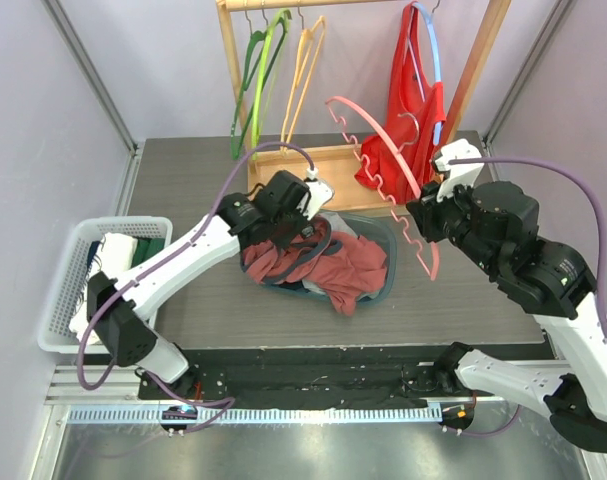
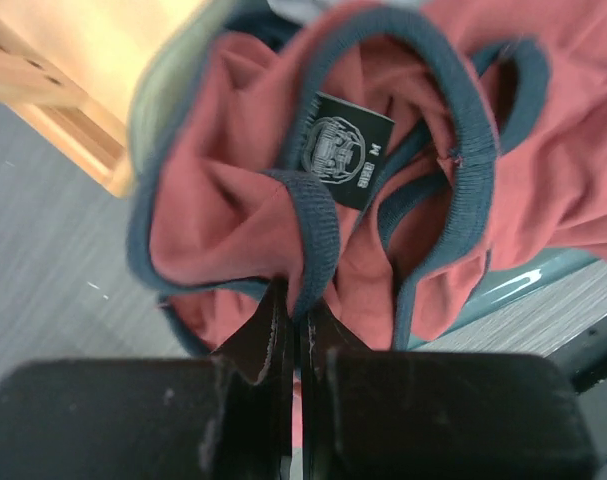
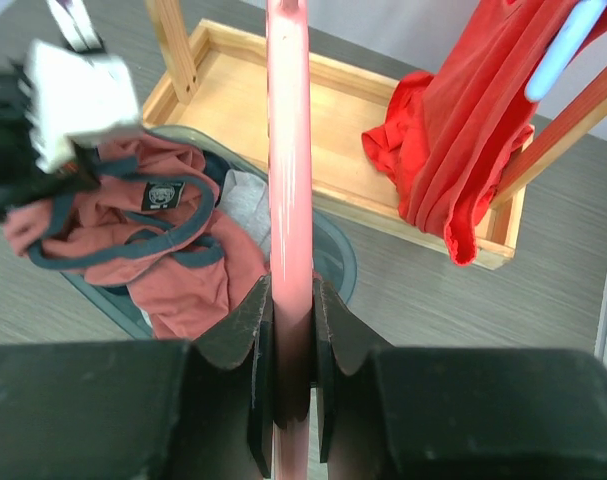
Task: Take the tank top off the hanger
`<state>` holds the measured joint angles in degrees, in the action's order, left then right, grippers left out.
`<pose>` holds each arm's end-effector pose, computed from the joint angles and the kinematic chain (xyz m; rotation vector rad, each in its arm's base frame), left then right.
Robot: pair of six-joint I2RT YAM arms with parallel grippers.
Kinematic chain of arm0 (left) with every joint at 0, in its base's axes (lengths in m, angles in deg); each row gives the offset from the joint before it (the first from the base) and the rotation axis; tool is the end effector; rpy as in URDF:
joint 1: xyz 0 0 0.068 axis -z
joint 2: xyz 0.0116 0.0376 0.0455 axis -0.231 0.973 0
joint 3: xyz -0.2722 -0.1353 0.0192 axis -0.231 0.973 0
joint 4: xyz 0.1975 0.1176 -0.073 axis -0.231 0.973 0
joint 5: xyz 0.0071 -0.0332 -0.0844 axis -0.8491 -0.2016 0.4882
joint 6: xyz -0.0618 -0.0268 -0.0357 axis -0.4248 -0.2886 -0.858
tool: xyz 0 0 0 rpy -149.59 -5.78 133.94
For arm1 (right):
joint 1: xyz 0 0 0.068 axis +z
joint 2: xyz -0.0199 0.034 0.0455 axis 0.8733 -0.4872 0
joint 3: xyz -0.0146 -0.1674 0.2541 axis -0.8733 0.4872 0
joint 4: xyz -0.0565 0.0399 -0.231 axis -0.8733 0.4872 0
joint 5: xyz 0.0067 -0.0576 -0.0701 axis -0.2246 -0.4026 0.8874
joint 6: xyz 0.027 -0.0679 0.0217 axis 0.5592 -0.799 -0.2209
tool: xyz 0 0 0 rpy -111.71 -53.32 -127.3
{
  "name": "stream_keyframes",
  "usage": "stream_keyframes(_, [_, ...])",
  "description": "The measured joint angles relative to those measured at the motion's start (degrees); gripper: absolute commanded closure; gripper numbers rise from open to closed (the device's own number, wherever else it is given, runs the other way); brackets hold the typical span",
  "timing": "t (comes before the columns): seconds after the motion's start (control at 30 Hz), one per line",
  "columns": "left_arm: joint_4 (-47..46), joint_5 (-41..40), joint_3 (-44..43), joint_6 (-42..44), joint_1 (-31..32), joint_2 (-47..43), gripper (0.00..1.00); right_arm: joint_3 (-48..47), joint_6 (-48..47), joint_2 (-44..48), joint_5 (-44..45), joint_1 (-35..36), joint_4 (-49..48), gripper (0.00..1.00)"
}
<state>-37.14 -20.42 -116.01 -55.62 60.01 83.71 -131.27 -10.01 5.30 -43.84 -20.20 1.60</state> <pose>0.2277 -0.2251 0.3603 0.9867 2.2160 -0.1197 0.1088 0.0678 0.4842 -0.4457 1.8140 0.2057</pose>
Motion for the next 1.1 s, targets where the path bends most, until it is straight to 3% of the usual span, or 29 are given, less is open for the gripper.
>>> stream_keyframes(0.5, [-5.2,-3.0,15.5,2.2,-1.0,5.3,1.0,-3.7,0.1,-4.0,0.3,0.0,0.2,0.99])
stream_keyframes(0.63, [-8.1,-3.5,17.0,2.8,-1.0,6.9,0.9,-3.7,-0.3,-4.1,0.4,0.0,0.2,0.99])
stream_keyframes(0.73, [-9.3,-3.5,17.5,3.0,-1.0,8.6,0.8,-3.7,-0.7,-4.2,0.4,0.0,0.2,0.99])
stream_keyframes(0.77, [-9.4,-3.3,17.6,3.1,-1.0,9.1,0.43,-3.7,-0.9,-4.2,0.4,0.0,0.2,0.99])
stream_keyframes(0.93, [-8.8,-1.3,18.3,2.6,-1.0,9.7,0.14,-4.6,-1.6,-5.5,0.4,0.0,0.8,0.99])
stream_keyframes(0.97, [-8.8,-0.9,18.3,2.6,-1.0,9.7,0.0,-4.8,-1.6,-5.8,0.4,0.0,0.9,0.99])
stream_keyframes(1.1, [-9.3,1.3,20.4,0.9,-1.5,8.2,0.0,-5.8,-1.9,-7.1,0.4,0.0,1.5,0.99])
